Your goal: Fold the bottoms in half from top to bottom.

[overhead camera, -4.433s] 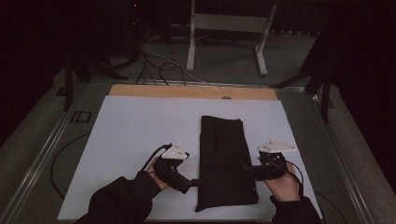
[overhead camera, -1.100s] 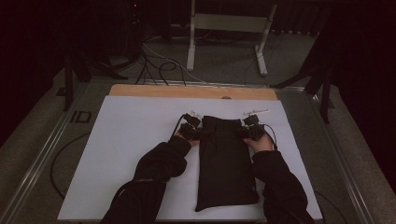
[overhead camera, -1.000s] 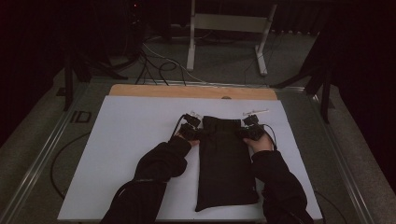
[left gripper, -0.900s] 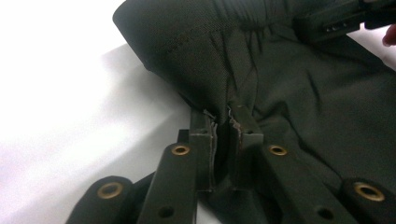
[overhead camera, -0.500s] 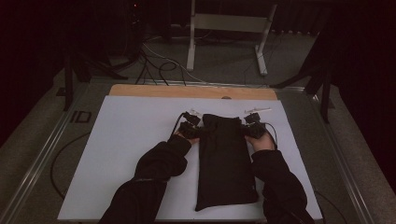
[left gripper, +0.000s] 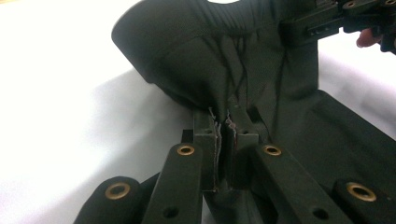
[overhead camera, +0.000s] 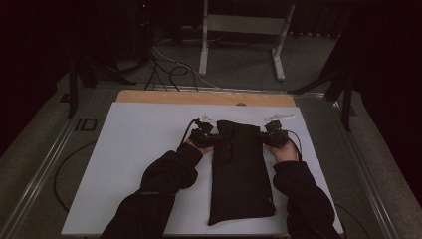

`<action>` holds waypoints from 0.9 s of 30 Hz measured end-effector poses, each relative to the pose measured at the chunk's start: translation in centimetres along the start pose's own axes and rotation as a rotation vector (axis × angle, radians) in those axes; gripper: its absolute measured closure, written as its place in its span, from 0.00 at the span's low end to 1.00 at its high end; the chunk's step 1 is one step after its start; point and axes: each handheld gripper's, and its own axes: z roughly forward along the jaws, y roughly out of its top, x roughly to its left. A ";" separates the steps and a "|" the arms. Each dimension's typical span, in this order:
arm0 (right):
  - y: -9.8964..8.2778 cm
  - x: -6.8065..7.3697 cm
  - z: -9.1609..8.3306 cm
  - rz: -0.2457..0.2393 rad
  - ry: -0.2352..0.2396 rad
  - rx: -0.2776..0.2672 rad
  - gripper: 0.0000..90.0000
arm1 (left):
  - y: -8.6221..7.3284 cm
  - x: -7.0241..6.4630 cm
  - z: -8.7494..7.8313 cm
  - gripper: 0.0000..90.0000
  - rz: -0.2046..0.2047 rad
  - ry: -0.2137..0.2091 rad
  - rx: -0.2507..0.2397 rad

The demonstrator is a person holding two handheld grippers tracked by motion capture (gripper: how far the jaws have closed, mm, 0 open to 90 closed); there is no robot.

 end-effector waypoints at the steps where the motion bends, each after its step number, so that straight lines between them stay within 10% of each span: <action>1: 0.0 0.0 -0.3 -0.007 0.000 -0.005 0.95 | 0.0 -0.1 -0.1 0.95 0.002 -0.003 -0.003; 27: -1.7 2.3 -5.9 -0.053 0.097 -0.035 0.95 | -1.3 -3.2 -3.8 0.95 0.080 -0.068 -0.007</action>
